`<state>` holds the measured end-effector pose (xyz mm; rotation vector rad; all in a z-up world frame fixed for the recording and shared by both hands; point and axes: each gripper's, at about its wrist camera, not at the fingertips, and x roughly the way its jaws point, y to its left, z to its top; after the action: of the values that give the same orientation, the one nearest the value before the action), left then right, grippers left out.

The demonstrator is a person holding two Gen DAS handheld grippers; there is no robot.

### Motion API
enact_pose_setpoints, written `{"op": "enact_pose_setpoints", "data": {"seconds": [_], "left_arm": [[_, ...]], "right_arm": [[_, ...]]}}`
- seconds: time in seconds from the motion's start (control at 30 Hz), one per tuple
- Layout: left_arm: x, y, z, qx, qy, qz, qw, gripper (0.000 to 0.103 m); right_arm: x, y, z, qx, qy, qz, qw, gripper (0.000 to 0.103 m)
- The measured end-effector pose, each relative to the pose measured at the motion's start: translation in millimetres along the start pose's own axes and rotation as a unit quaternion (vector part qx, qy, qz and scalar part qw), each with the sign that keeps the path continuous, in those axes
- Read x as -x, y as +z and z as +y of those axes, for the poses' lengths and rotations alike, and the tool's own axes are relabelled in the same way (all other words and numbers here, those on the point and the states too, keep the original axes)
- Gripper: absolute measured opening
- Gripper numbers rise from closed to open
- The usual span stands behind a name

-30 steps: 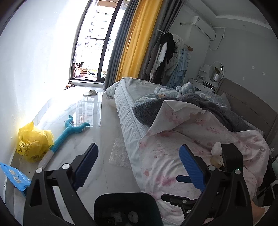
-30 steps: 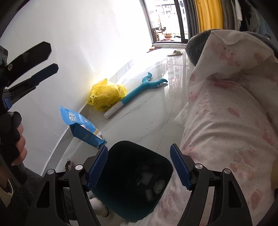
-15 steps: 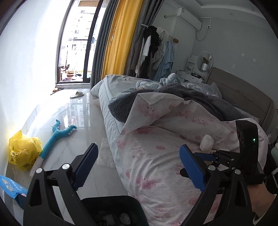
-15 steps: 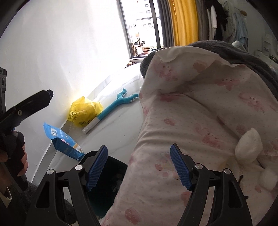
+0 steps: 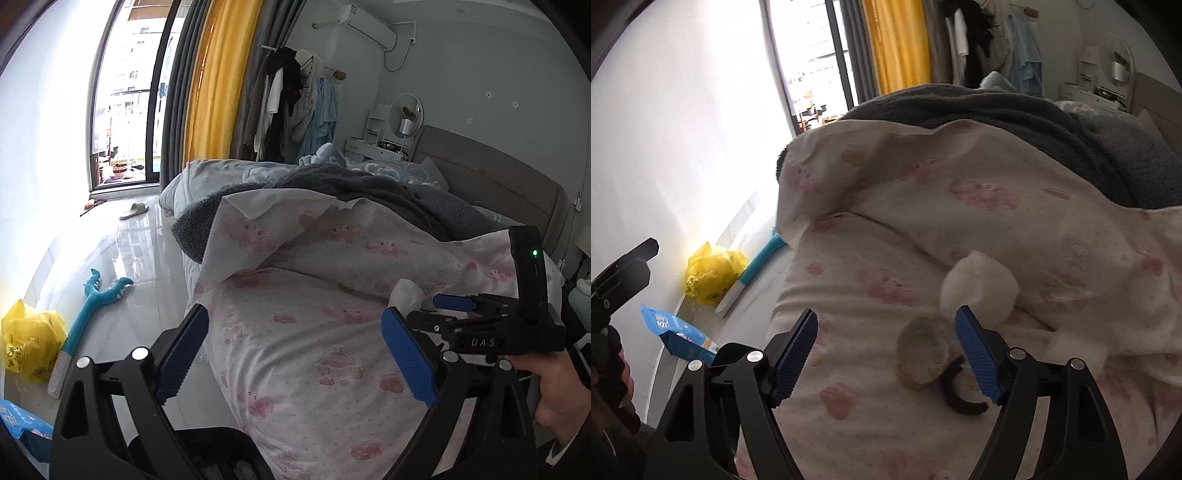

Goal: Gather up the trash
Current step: 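Move both tools back to the remaining items on the bed, then grasp the bubble wrap roll with the right tool while the left tool approaches the tape roll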

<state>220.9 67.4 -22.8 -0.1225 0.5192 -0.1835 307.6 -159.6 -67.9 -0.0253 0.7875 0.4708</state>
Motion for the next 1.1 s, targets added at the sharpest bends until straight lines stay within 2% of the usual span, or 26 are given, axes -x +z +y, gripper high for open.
{"op": "enact_pose_setpoints", "data": {"seconds": [0.23, 0.53, 0.73, 0.9, 1.1], "left_arm": [[-28.1, -7.0, -22.7, -0.004, -0.013, 0.026, 0.9996, 0.096], [-60.7, -17.5, -55.7, -0.004, -0.029, 0.059, 0.9978, 0.096], [-83.0, -33.9, -81.6, -0.024, -0.031, 0.097, 0.9945, 0.096], [-101.7, -44.6, -95.4, -0.027, -0.026, 0.129, 0.9909, 0.096], [-117.6, -50.4, -97.8, -0.014, -0.015, 0.146, 0.9890, 0.096]], "right_arm": [[12.6, -0.3, -49.0, -0.056, -0.037, -0.014, 0.998, 0.082], [5.4, -6.2, -82.9, -0.082, -0.084, -0.010, 0.993, 0.084], [-4.5, -18.2, -106.7, -0.073, -0.141, 0.006, 0.987, 0.084], [-12.8, -27.4, -126.6, -0.093, -0.144, 0.013, 0.985, 0.084], [-28.0, -31.1, -131.8, -0.112, -0.140, 0.030, 0.983, 0.084]]}}
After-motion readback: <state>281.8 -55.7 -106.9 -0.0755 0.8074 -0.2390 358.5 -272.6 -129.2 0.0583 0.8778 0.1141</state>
